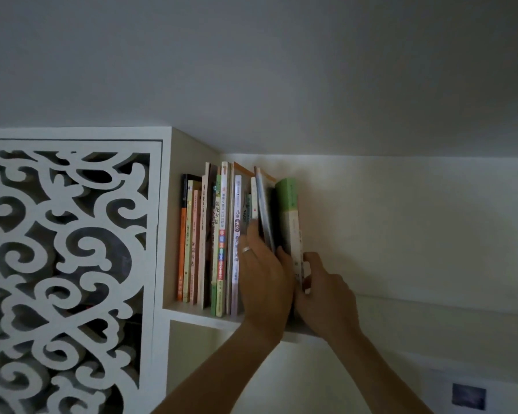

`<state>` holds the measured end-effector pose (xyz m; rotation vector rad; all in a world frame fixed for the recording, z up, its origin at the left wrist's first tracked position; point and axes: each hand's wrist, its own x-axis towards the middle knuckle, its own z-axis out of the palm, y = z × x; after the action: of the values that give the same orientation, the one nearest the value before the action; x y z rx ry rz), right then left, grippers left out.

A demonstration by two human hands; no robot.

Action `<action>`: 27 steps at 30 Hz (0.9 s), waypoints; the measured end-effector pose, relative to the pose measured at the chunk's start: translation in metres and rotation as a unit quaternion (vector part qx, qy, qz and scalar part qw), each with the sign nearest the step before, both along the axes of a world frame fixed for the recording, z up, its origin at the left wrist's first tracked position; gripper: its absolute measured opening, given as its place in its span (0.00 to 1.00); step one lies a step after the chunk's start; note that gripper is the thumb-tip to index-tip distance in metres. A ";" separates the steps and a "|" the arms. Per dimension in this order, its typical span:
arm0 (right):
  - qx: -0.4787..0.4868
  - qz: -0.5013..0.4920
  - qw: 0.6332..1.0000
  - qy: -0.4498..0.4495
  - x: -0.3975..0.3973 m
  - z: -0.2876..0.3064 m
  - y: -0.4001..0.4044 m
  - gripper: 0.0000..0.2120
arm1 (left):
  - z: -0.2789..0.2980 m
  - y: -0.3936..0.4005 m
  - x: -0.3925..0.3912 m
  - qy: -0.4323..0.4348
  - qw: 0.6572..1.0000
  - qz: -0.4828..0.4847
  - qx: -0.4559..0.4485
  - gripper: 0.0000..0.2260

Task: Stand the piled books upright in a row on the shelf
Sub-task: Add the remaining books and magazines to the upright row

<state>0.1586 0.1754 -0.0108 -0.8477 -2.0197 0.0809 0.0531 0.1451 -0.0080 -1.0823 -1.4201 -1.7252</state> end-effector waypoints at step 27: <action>-0.095 0.163 0.980 0.062 -0.011 -0.012 0.014 0.21 | -0.003 -0.030 -0.011 0.009 0.992 -0.038 -0.119 0.12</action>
<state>0.1473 0.1895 -0.0231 -0.6031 -2.0369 0.5052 0.0426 0.1147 -0.0112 -1.2907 -1.6238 -1.6232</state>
